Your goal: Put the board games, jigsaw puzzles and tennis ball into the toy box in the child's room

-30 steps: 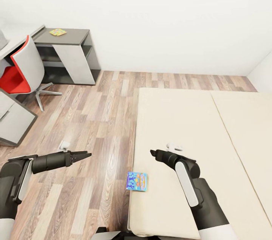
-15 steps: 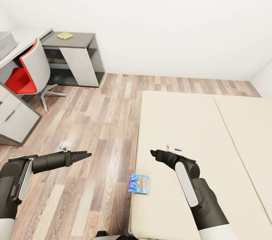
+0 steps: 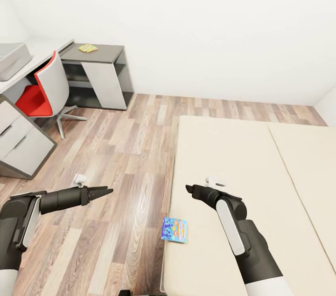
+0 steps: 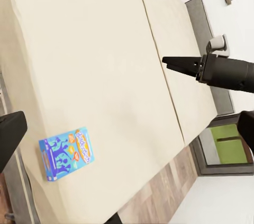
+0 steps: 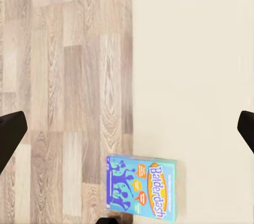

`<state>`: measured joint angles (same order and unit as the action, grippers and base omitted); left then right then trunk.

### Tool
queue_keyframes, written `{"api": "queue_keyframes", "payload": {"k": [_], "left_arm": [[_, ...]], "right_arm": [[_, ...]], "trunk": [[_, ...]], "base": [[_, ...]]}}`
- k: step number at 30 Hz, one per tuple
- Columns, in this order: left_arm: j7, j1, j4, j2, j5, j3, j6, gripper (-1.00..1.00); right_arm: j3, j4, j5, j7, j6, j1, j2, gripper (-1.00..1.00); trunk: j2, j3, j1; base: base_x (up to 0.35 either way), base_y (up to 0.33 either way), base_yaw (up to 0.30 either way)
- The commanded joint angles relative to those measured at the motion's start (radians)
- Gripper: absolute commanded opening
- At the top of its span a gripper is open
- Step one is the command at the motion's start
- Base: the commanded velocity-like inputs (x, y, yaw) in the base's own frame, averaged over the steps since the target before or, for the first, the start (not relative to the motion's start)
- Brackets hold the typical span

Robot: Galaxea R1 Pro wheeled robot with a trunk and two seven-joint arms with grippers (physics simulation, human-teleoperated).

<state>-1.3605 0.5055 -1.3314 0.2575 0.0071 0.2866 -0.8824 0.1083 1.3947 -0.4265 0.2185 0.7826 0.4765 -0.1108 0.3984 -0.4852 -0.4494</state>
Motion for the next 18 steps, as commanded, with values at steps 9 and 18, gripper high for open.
{"api": "queue_keyframes", "payload": {"k": [9,18], "left_arm": [[-0.003,0.001,0.0,0.0,0.001,0.0,-0.01,1.0],[-0.003,0.001,0.0,0.0,0.001,0.0,-0.01,1.0]], "right_arm": [[0.001,0.004,-0.011,0.01,0.003,0.001,-0.001,1.0],[0.001,0.005,-0.011,0.01,0.003,0.001,-0.001,1.0]], "trunk": [[0.002,0.014,-0.001],[0.002,0.029,-0.001]], "base": [[0.0,0.0,0.012],[0.0,0.0,0.0]]}}
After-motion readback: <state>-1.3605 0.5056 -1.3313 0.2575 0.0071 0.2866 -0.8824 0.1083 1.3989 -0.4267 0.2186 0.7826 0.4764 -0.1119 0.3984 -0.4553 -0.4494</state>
